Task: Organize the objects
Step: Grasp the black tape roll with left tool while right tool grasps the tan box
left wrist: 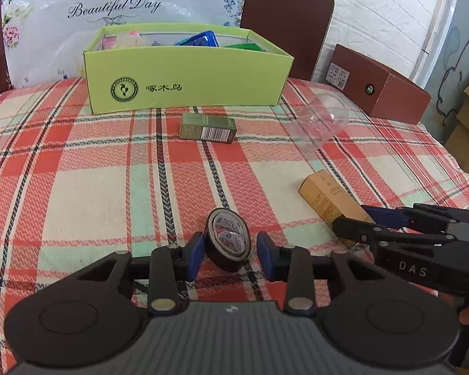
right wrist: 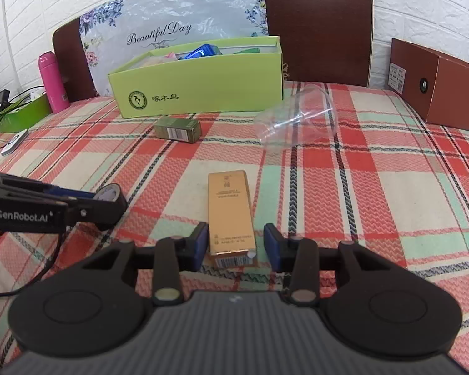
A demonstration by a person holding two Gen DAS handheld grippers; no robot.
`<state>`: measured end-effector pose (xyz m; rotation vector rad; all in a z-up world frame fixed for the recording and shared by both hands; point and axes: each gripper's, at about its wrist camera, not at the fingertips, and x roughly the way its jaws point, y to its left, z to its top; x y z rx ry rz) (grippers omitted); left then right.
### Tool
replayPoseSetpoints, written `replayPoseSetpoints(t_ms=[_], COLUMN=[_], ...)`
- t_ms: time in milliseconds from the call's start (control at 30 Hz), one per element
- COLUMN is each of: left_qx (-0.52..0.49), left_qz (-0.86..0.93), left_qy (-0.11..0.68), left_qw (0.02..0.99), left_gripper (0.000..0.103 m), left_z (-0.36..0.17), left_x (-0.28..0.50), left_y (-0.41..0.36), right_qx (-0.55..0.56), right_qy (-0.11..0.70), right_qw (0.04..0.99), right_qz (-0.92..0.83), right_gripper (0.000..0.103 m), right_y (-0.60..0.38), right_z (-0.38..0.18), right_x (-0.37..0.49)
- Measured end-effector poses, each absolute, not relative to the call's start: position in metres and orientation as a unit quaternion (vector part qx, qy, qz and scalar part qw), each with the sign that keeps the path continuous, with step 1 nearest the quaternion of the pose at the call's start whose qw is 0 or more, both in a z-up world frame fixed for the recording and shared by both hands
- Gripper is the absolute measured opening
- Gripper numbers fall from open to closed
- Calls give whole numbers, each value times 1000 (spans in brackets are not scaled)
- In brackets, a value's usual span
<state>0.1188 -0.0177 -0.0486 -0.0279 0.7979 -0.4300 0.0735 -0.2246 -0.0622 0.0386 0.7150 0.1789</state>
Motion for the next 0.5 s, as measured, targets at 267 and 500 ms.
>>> replayPoseSetpoints(t_ms=[267,500], left_qx=[-25,-34], left_qz=[-220,-241], left_qy=[383,362], left_qw=[897,900], left_gripper=[33,32], left_z=[-50,-33], left_x=[125,127], left_y=[-15,-11], right_qx=[27,50], right_qy=[354,346], right_qw=[931,931], right_qz=[84,104], right_gripper=[32,31], right_y=[-220,-216], right_z=[-66,-54], right_x=[85,90])
